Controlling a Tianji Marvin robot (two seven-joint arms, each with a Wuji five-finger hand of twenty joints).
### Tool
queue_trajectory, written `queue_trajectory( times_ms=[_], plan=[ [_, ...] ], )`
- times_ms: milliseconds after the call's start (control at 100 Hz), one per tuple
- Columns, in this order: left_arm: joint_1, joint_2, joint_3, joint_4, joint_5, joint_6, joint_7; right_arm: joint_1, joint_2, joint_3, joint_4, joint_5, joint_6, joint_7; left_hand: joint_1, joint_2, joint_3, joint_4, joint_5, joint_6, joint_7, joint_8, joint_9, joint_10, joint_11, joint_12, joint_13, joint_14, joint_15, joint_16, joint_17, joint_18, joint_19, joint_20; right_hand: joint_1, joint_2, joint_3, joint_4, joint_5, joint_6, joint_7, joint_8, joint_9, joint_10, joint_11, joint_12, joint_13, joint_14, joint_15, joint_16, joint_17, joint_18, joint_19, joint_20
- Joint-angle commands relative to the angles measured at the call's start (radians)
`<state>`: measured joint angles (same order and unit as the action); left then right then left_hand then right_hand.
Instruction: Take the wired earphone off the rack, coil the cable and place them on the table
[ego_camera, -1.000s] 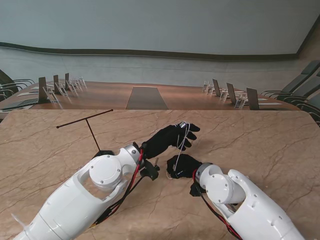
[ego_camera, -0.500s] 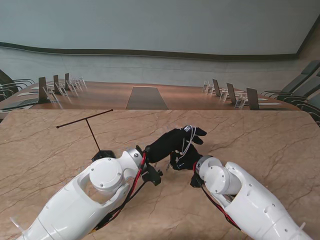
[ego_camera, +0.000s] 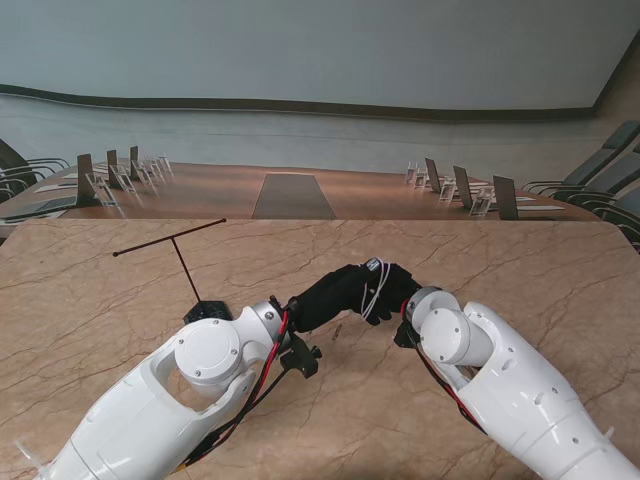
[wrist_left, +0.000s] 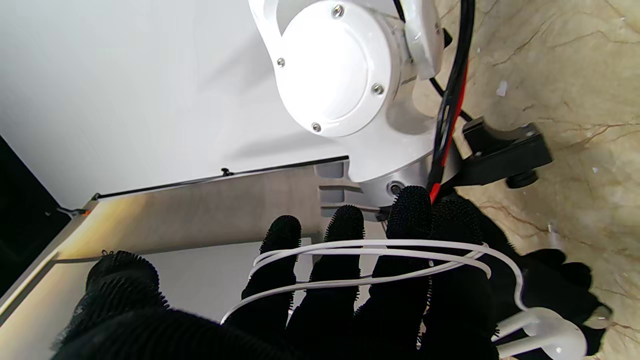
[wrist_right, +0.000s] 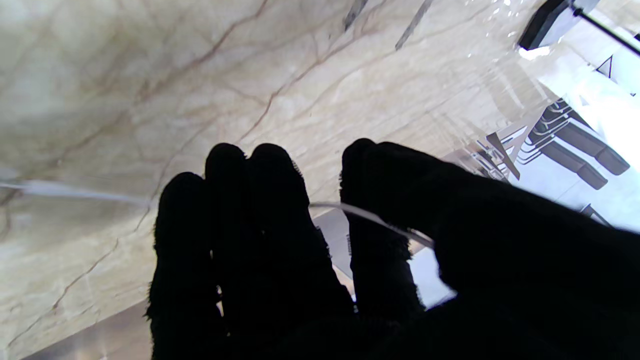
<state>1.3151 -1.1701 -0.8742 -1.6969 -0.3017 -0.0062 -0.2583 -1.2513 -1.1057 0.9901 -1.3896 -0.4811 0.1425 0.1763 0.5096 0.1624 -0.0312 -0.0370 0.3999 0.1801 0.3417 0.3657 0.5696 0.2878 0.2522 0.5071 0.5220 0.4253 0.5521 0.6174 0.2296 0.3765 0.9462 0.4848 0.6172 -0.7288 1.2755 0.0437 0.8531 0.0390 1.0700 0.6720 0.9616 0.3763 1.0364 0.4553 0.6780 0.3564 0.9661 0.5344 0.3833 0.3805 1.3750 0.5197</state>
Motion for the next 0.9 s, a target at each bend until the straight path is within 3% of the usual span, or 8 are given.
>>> queue_trajectory(
  times_ms=[0,410,890],
  plan=[
    [0.011,0.001,0.0,-0.005,0.0,0.009,-0.006,0.01,0.001,0.014,-0.009,-0.006,-0.003,-0.006,-0.009,0.019,-0.008,-0.01,-0.024,-0.025,-0.015,0.015,-0.014,0.0,0.031,0.011,0.027,0.018,0.018,0.021,0.018,0.048,0.041,0.02,0.124,0.012,0.145,0.016,0.119,-0.121,0.195,0.091,-0.002,0.107,0.029,-0.008,0.003,0.012,0.05,0.015,-0.017,-0.035,0.037,0.023],
    [0.016,0.001,0.001,0.021,0.018,0.02,-0.005,0.007,0.006,0.102,-0.066,-0.038,-0.067,-0.017,-0.016,0.016,-0.009,-0.009,0.008,-0.028,-0.007,0.016,0.049,-0.011,0.049,0.017,0.041,0.032,0.016,0.023,0.019,0.066,0.059,0.032,0.118,0.014,0.144,0.016,0.119,-0.123,0.196,0.09,-0.001,0.104,0.029,-0.009,0.005,0.011,0.05,0.015,-0.016,-0.035,0.037,0.024],
    [0.023,0.001,0.004,0.04,0.048,0.033,0.005,-0.032,0.02,0.196,-0.172,-0.071,-0.18,0.0,-0.015,0.014,-0.007,-0.009,0.055,0.003,0.028,0.042,0.089,0.033,0.119,0.093,0.047,0.038,0.038,0.025,0.013,0.076,0.075,0.045,0.109,0.022,0.138,0.024,0.117,-0.132,0.193,0.088,-0.001,0.098,0.028,-0.009,0.007,0.007,0.046,0.013,-0.016,-0.035,0.037,0.024]
  ],
)
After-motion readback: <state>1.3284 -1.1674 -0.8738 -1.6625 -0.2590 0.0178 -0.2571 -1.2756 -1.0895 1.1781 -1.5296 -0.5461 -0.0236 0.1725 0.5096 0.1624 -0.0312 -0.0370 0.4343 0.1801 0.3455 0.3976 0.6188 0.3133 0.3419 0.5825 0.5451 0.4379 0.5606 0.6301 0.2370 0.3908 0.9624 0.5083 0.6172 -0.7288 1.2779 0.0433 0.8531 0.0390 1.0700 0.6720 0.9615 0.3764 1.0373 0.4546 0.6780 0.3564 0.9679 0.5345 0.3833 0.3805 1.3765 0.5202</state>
